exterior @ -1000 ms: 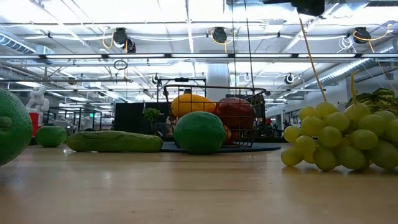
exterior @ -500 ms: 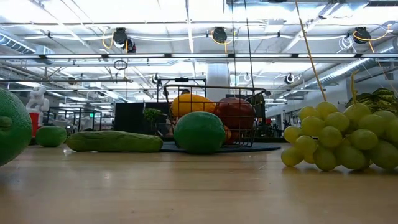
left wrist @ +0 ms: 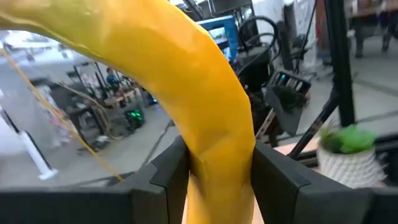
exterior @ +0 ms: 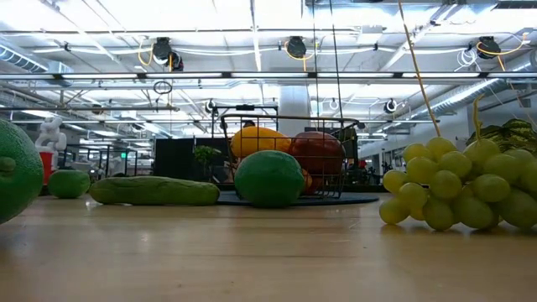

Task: Build produce basket
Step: Put the yellow banana into the gold wire basket

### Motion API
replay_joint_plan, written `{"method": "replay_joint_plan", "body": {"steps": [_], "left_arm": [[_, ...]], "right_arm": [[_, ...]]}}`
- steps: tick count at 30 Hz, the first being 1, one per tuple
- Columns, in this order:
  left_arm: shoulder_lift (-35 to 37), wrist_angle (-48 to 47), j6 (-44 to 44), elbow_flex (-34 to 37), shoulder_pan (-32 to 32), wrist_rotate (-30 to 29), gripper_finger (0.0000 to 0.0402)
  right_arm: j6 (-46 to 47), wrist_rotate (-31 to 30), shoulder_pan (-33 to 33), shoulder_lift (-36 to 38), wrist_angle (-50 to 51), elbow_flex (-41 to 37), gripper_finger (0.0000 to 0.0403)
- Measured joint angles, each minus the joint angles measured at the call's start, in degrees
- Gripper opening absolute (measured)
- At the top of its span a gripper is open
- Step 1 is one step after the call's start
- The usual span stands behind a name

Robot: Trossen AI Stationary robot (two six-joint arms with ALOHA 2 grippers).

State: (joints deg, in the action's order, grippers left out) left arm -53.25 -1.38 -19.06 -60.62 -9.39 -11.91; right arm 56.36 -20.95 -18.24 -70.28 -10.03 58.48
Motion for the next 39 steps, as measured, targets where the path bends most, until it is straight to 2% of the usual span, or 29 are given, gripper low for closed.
{"method": "replay_joint_plan", "body": {"steps": [7, 16, 27, 39], "left_arm": [[0.06, 1.96, -8.10, 0.00, 0.00, -1.35, 0.0149], [-0.53, 1.90, -3.79, 0.00, 0.00, -5.11, 0.0150], [-2.77, 1.66, 17.84, 0.02, 0.00, -5.58, 0.0150], [-9.39, 10.18, 49.93, 0.00, -0.07, -5.71, 0.0150]], "right_arm": [[-0.66, 0.22, 2.13, 1.05, -1.83, 0.02, 0.0357], [-9.92, 0.89, 4.56, 4.03, -1.95, 0.02, 0.0357], [-16.56, 1.65, 5.50, 5.00, -1.13, 0.01, 0.0357], [-19.59, 1.44, 5.49, 4.36, -3.68, 0.01, 0.0357]]}}
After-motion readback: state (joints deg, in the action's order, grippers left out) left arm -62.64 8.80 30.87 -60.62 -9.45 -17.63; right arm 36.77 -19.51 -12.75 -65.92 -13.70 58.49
